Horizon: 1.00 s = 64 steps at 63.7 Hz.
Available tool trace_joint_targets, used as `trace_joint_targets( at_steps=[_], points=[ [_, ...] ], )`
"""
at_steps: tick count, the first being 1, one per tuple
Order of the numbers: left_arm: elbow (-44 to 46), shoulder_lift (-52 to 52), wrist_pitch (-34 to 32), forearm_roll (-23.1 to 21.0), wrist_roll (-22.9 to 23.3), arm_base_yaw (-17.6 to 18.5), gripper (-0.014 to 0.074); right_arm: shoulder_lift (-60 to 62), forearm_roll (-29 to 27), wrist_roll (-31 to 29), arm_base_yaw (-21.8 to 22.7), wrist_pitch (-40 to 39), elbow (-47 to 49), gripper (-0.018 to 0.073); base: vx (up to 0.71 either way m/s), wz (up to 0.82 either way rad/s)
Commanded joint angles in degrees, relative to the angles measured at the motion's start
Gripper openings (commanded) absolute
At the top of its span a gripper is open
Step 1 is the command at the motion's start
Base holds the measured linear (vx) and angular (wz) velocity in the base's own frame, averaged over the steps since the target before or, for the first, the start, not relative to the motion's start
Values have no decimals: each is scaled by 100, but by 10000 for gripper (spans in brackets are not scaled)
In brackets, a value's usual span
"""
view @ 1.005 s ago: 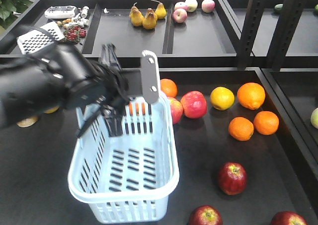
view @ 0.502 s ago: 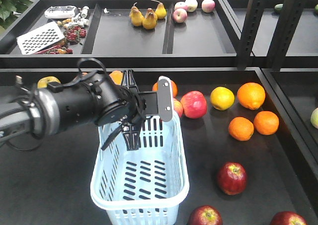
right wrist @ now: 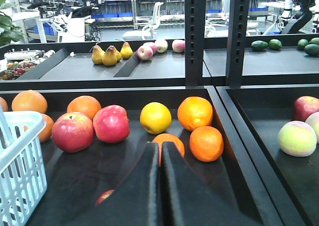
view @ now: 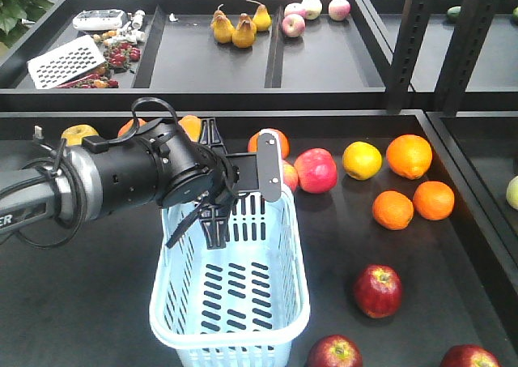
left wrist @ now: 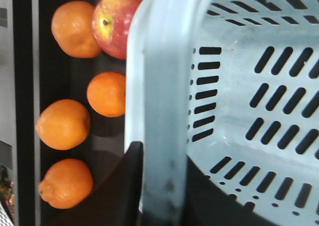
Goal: Pick three apples into basket with both arms
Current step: 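Lower the light-blue basket onto the table with the left gripper, then open the left gripper and lift it off the basket handle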
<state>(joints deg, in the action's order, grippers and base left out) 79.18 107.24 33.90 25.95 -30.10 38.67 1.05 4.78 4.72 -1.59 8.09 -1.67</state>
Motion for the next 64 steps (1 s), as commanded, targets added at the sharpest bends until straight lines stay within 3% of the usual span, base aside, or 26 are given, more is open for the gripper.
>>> trace_joint_targets(
  at_steps=[1, 17, 27, 37, 52, 64],
  points=[
    [160, -296, 7, -138, -5, 9, 200, 38, 8, -43, 26, -435, -70, -9, 0, 0],
    [160, -380, 230, -661, -6, 9, 472, 38, 8, -43, 26, -435, -70, -9, 0, 0],
    [166, -512, 184, -744, -6, 9, 574, 38, 8, -43, 26, -435, -70, -9, 0, 0],
    [166, -799, 312, -885, -6, 9, 593, 38, 8, -43, 26, -435, -70, -9, 0, 0],
    [160, -1541, 1148, -1780, 6, 9, 593, 38, 8, -43, 26, -435, -70, -9, 0, 0],
    [160, -2244, 1317, -2498, 567, -293, 590, 38, 8, -43, 26, -435, -70, -9, 0, 0]
  ],
)
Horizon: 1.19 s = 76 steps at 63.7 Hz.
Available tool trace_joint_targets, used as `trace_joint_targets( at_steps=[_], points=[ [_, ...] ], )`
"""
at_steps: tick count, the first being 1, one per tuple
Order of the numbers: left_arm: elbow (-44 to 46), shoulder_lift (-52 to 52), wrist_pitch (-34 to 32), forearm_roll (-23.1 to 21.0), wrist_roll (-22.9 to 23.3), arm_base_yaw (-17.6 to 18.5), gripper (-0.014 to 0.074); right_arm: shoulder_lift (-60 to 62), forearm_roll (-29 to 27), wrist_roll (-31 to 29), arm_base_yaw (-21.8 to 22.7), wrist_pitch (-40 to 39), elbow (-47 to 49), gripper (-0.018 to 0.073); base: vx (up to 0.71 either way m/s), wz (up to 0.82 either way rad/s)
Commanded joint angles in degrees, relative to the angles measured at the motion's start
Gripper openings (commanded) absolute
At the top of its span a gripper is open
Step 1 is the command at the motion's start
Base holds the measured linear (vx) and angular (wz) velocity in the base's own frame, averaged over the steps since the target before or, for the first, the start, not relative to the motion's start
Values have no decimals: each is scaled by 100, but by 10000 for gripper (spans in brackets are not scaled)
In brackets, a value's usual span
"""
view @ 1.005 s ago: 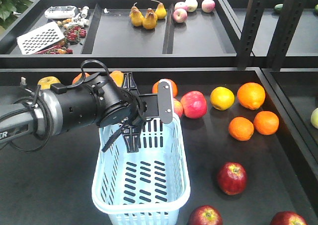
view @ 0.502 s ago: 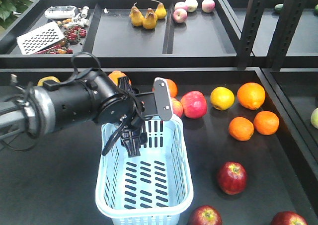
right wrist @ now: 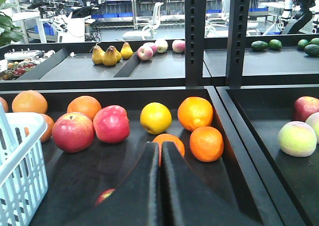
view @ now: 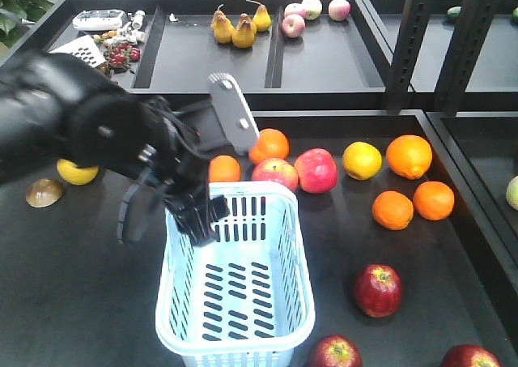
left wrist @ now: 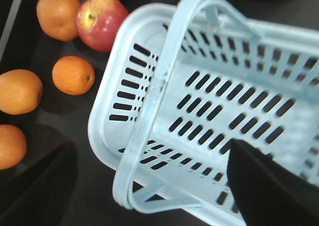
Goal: Pick three apples into basket with both arms
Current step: 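Open the left gripper and lift it off the basket handle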
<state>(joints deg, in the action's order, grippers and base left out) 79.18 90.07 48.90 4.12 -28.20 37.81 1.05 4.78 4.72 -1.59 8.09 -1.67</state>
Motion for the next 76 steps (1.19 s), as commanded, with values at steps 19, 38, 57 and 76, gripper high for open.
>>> trace_joint_targets(
  at_steps=[19, 38, 57, 76],
  points=[
    [58, -1554, -78, -487, 1775, -1488, 590, 38, 8, -43, 26, -435, -70, -9, 0, 0],
    [-1753, -3064, -649, -476, 2729, -2439, 590, 38, 14, -48, 27, -468, -70, -9, 0, 0],
    [-3175, -4650, -774, -412, 3299, -2502, 590, 38, 14, -48, 27, -437, -70, -9, 0, 0],
    [-3507, -5527, -804, -268, 3425, -2502, 590, 38, -159, 90, 27, -739, -50, -9, 0, 0]
  ],
)
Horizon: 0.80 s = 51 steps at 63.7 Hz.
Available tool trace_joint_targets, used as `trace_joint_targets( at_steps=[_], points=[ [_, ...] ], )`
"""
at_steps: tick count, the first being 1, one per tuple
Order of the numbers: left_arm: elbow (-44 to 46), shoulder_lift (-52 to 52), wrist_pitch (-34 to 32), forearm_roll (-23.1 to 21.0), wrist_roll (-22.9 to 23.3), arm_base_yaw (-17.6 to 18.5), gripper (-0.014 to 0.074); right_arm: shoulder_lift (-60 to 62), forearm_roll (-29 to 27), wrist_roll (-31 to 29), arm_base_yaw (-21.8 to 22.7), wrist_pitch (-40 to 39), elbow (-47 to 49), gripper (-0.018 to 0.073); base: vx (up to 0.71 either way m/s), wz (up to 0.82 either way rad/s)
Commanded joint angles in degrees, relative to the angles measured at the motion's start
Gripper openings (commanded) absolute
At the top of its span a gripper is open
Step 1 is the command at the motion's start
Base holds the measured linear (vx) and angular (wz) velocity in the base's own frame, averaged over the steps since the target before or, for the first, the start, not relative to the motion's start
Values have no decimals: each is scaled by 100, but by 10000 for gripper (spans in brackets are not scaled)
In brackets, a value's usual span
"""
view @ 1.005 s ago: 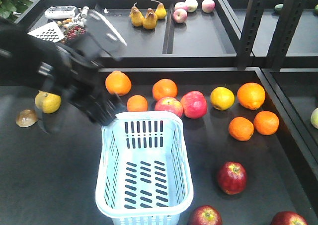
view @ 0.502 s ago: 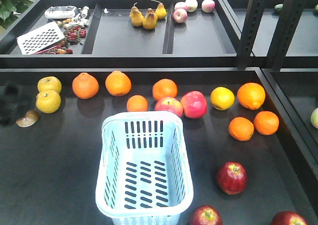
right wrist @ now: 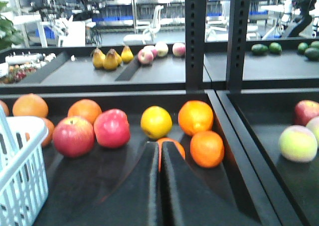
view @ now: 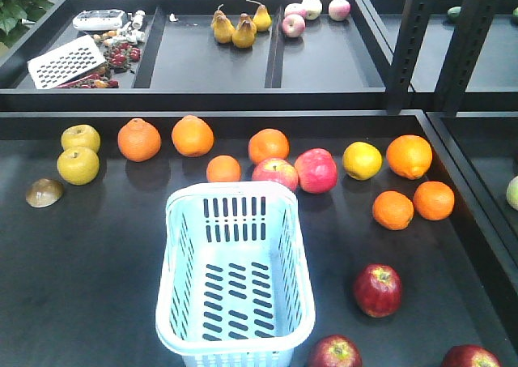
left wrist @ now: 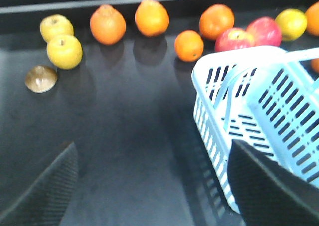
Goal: Pick three apples into basket with both arms
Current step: 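Open the left gripper and lift it off the basket handle, then lower the right gripper onto the nearest red apple and close it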
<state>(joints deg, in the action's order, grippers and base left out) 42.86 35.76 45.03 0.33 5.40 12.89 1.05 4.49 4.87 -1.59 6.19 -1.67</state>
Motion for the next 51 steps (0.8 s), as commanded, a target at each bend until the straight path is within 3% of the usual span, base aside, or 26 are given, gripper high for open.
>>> trace_joint_targets(
  at_steps=[1, 18, 38, 51],
  points=[
    [125, -104, -417, 154, 65, -10, 590, 38, -203, 131, 27, -532, -25, -9, 0, 0],
    [125, -135, -238, 237, 65, -10, 590, -839, -913, 238, 27, -94, 886, -9, 0, 0],
    [125, -135, -243, 237, 65, -10, 590, -3384, -913, -47, 27, 3114, 2962, -9, 0, 0],
    [125, -135, -243, 237, 65, -10, 590, -4317, -892, -84, 27, 3349, 3217, -7, 0, 0]
  ],
)
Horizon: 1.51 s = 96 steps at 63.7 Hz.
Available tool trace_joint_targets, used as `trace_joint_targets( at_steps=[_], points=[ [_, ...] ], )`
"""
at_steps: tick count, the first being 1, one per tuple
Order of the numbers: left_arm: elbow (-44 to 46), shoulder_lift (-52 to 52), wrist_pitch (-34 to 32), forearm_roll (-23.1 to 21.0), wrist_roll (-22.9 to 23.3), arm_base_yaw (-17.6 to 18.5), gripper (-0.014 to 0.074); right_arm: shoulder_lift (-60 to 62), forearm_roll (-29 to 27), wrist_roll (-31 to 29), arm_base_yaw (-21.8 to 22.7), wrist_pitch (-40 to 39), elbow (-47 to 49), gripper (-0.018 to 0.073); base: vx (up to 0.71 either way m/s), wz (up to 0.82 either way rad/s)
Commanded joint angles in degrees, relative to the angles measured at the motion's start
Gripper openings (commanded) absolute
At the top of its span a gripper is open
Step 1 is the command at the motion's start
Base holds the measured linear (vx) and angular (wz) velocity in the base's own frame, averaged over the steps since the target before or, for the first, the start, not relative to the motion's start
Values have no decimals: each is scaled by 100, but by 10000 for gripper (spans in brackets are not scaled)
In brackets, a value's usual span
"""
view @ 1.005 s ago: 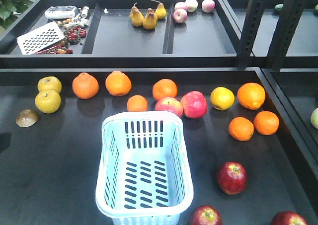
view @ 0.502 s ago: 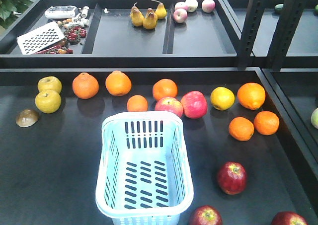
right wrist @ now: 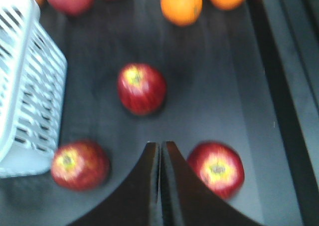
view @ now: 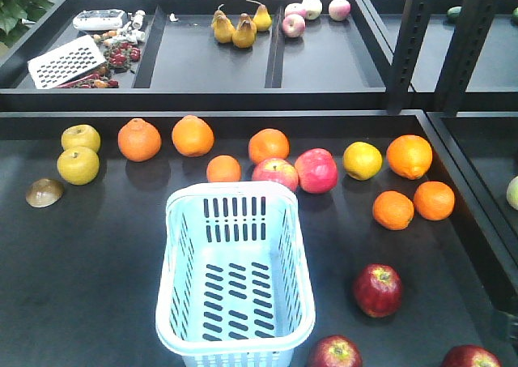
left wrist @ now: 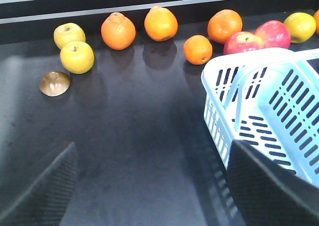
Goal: Pick three apples into basket with both arms
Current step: 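Lower the right gripper onto the nearest red apple and close it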
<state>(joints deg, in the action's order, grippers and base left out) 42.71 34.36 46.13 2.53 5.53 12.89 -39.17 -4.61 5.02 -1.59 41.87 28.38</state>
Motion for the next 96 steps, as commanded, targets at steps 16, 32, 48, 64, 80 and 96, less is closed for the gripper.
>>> trace_joint_targets(
  at_steps=[16, 32, 48, 64, 80, 96],
  points=[
    [140, 5, -354, 17, 53, -10, 590, -777, -28, -502, 27, -167, 206, 150, 0, 0],
    [140, 5, -354, 17, 53, -10, 590, -805, -211, -1452, 27, -276, 206, 579, 0, 0],
    [140, 5, -354, 17, 53, -10, 590, -942, -1928, -4096, 27, -346, 206, 725, 0, 0],
    [140, 5, -354, 17, 53, -10, 590, -1929, -3807, -6377, 19, -339, 200, 706, 0, 0],
    [140, 5, -354, 17, 53, -10, 590, -3207, -3948, -7054, -1064, -1201, 200, 705, 0, 0],
    [140, 5, -354, 17, 53, -10, 590, -4274, -3962, -6891, -2056, -2401, 200, 705, 0, 0]
  ],
)
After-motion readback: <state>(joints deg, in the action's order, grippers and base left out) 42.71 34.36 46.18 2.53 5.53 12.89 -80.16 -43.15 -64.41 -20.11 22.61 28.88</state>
